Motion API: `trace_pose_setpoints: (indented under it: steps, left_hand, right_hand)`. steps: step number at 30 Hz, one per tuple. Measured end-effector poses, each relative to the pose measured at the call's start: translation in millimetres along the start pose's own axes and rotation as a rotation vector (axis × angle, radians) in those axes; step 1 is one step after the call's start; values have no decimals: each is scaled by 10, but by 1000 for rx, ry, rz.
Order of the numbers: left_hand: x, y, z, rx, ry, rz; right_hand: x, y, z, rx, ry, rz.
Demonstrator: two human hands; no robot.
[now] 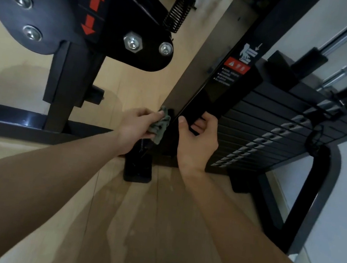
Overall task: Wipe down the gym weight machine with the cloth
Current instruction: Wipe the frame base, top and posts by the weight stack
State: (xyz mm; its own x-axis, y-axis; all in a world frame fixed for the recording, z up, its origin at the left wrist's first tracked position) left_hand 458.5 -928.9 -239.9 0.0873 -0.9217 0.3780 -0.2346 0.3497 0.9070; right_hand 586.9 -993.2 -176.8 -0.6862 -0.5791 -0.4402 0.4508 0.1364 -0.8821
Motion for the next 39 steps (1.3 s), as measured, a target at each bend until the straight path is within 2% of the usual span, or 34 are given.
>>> trace_pose_setpoints:
  steps: [3,7,11,13,15,17,19,21,24,27,29,32,34,35,37,38,39]
  left_hand:
    - [63,105,5,118,-88,-84]
    - [77,2,68,6,-70,-44]
    - [69,-256,193,-291,-89,83]
    - [103,-368,268,-522,-178,89]
    - [135,-435,338,-586,-213,93]
    - [131,-454,440,-540,-185,101]
    - [133,-446,565,-492,-206,101]
    - [153,-445,698,-453,-235,123]
    - [186,-454,908,-405,-227,189]
    - [216,-464,1166,-420,-223,235]
    - [203,-452,1391,-458,-120,189]
    - [180,-394,1739,-485,222,33]
    - [182,-329,1938,-515,451,-85]
    - [190,-281,2015,-510,528,-139]
    - [184,-169,2114,-455,593,-214]
    - [171,-117,2136,-420,578,-238]
    - [145,-73,2135,-391,532,-259]
  right_hand:
    - [15,8,-3,-15,0,5]
    - [31,65,-8,-46,3,-28]
    - [131,170,-29,-12,-12,-46]
    - [252,253,-5,51,-32,19]
    - [423,412,46,145,-75,66]
    - [628,633,80,287,-234,52]
    - [810,846,66,324,-479,-67]
    - [925,938,8,235,-638,-233]
    - [1032,911,-133,87,-720,-421]
    - [1132,856,-315,129,-706,-578]
    - [1218,918,-426,118,-609,-753]
    - [1297,1000,-496,10,-288,-1097]
    - [1304,1071,-519,-104,-109,-1284]
    - [1294,1066,-507,-109,-52,-1320]
    - [1265,1097,-597,-148,0,-1346]
    - [1278,1141,-700,-195,-86,-1389]
    - [1291,1265,-787,-119,-177,-1341]
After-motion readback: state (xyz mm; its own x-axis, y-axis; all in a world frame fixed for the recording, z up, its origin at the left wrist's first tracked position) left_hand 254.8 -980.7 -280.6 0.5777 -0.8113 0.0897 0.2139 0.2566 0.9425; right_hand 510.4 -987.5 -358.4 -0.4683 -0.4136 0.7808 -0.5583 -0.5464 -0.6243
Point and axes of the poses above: each hand's wrist, its own x-axis away from the middle knuckle, its own z-axis out of the back of the hand, y = z × x, the point moved 2 cm from there along -x, towards the middle knuckle, and after that the axes turned 15 degrees about y, right-handed, at the moved point
